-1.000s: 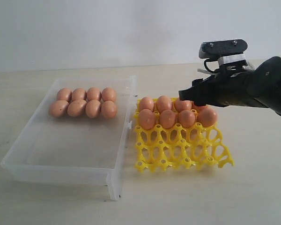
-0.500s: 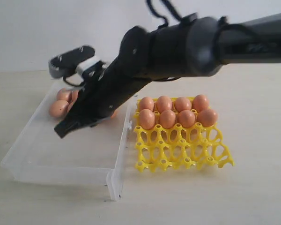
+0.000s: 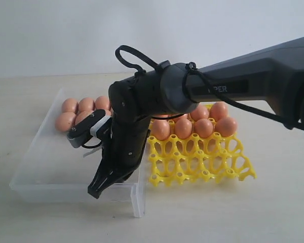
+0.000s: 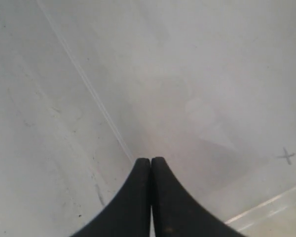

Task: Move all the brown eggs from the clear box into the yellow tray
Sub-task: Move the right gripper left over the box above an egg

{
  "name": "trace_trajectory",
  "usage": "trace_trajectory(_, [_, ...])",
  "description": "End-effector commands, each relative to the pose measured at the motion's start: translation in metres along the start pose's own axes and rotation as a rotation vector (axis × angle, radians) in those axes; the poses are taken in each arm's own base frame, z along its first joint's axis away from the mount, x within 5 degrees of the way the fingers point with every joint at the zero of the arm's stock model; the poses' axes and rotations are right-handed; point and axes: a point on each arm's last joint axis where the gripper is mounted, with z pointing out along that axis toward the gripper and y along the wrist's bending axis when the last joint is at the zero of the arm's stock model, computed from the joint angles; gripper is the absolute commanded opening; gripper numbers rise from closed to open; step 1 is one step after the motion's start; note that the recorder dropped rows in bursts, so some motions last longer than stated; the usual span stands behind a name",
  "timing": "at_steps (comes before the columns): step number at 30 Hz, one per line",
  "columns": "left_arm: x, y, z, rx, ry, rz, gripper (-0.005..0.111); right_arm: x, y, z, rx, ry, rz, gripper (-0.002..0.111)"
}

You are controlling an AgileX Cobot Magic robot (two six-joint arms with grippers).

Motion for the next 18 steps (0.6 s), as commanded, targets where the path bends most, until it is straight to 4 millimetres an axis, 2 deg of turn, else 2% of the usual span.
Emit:
trace_trajectory(1, [-0.002, 0.000, 0.000, 0.006, -0.013, -0.006, 0.000, 0.007, -0.002, -0.004, 0.014, 0.061, -0.006, 0.000])
trace_trajectory(5, [-0.002, 0.000, 0.000, 0.006, -0.013, -0.006, 0.000, 0.001, -0.001, -0.023, 0.029, -0.009, -0.008, 0.000])
trace_trajectory(11, [-0.002, 0.000, 0.000, 0.006, -0.013, -0.006, 0.000, -0.024, -0.002, -0.082, 0.101, -0.357, 0.018, 0.001])
trace_trajectory(14, [-0.002, 0.000, 0.000, 0.006, -0.013, -0.006, 0.000, -0.033, -0.002, -0.109, 0.130, -0.521, 0.030, 0.009])
trace_trajectory(18, [-0.002, 0.000, 0.000, 0.006, -0.013, -0.006, 0.000, -0.045, -0.015, -0.125, 0.151, -0.659, 0.108, 0.027])
